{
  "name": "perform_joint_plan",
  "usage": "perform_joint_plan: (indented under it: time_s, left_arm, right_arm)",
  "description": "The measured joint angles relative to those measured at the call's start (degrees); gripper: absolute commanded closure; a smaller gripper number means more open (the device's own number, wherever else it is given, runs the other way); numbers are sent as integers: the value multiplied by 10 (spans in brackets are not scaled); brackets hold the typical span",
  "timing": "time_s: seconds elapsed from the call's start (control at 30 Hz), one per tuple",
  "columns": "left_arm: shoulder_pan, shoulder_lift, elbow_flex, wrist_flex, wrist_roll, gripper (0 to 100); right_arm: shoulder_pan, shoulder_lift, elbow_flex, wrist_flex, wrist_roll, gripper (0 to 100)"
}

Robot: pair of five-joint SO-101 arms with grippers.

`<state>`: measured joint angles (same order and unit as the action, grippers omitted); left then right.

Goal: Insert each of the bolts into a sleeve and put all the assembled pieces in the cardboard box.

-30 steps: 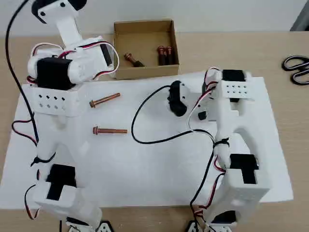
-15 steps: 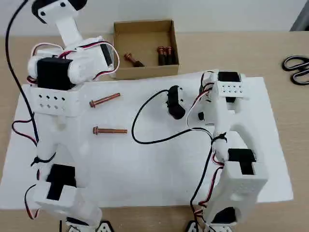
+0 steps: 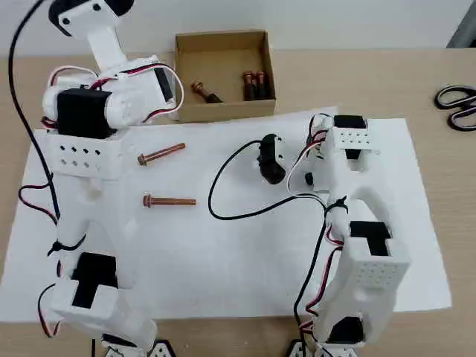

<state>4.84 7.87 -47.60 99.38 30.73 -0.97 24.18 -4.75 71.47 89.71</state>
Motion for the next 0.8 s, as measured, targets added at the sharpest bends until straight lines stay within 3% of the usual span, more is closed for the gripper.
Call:
perform_joint_plan:
  time_s: [0.3,0.53,0.8]
  left_arm:
    - [0,0,0,0,0,964]
    - [0,0,0,0,0,964]
    - [0,0,0,0,0,964]
  right_arm:
    - [0,4,0,0,0,791]
    - [1,4,-2,-5,0,899]
    - [3,17,-6,-5,0,902]
